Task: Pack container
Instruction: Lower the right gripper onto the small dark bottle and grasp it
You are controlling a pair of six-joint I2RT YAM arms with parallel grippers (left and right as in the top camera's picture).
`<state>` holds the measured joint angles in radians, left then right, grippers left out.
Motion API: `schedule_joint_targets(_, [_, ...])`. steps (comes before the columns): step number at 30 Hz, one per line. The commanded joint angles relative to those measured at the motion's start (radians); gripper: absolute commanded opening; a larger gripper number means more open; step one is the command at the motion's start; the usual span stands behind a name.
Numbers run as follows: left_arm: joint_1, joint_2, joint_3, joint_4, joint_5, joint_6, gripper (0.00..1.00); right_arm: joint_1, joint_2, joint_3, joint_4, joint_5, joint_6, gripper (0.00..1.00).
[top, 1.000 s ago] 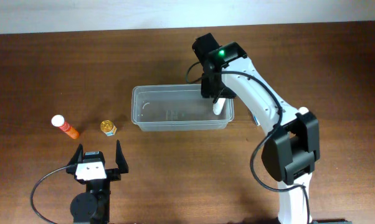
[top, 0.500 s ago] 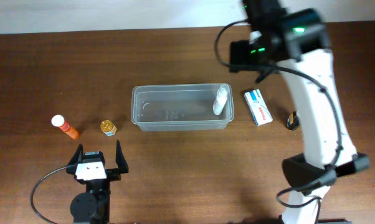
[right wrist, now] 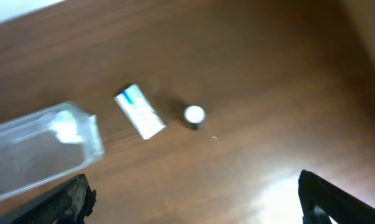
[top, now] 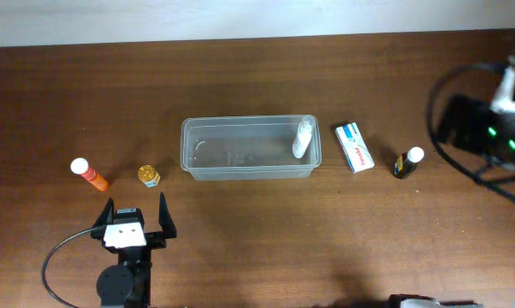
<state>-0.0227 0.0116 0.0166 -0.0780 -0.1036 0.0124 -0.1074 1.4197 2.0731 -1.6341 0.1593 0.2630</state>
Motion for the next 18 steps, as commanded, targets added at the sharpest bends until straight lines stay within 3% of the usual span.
schedule_joint_targets(1, [0.006,-0.006,-0.007,0.003,0.01,0.019,0.99,-0.092,-0.011,-0.21,0.08,-0.048,0.01,0.98])
schedule_joint_targets(9, [0.006,-0.006,-0.007,0.003,0.01,0.019,0.99,-0.109,0.094,-0.556,0.339,-0.158,-0.066,0.98])
schedule_joint_targets(18, [0.006,-0.006,-0.007,0.003,0.01,0.019,0.99,-0.109,0.271,-0.611,0.452,-0.193,-0.076,0.98])
